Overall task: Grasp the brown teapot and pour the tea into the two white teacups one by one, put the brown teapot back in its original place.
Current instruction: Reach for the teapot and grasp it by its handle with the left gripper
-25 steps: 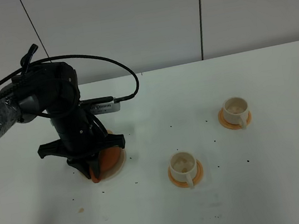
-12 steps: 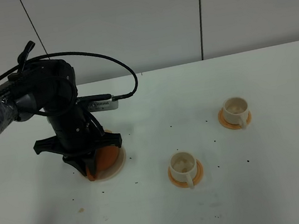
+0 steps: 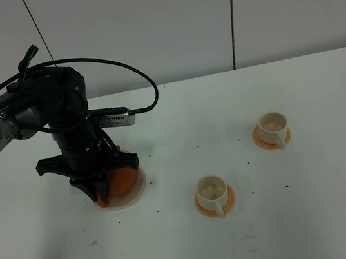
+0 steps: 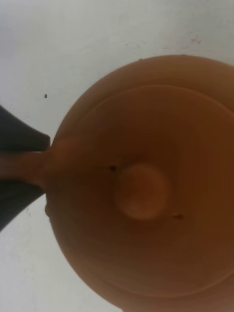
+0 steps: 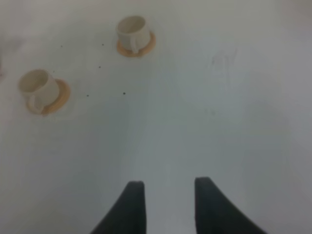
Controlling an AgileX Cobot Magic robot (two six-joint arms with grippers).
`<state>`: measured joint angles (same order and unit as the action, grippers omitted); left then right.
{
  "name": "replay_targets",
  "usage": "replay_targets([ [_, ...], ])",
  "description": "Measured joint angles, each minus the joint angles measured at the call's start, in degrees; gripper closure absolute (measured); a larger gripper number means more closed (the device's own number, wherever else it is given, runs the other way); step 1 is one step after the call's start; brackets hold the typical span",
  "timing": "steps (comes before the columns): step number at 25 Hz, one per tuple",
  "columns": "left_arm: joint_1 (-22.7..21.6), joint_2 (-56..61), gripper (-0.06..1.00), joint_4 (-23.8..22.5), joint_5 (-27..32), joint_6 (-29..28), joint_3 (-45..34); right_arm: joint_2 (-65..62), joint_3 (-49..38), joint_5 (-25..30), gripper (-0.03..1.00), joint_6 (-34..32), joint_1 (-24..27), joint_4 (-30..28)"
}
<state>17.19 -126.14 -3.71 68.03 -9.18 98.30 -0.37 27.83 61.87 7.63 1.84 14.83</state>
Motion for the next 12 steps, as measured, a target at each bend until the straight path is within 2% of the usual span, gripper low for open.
replay_targets([
  [12,0.0,1.3,0.78,-1.5,-0.1,0.5,0.0,0.0,0.0,0.0,0.72,0.0,0.0,0.0],
])
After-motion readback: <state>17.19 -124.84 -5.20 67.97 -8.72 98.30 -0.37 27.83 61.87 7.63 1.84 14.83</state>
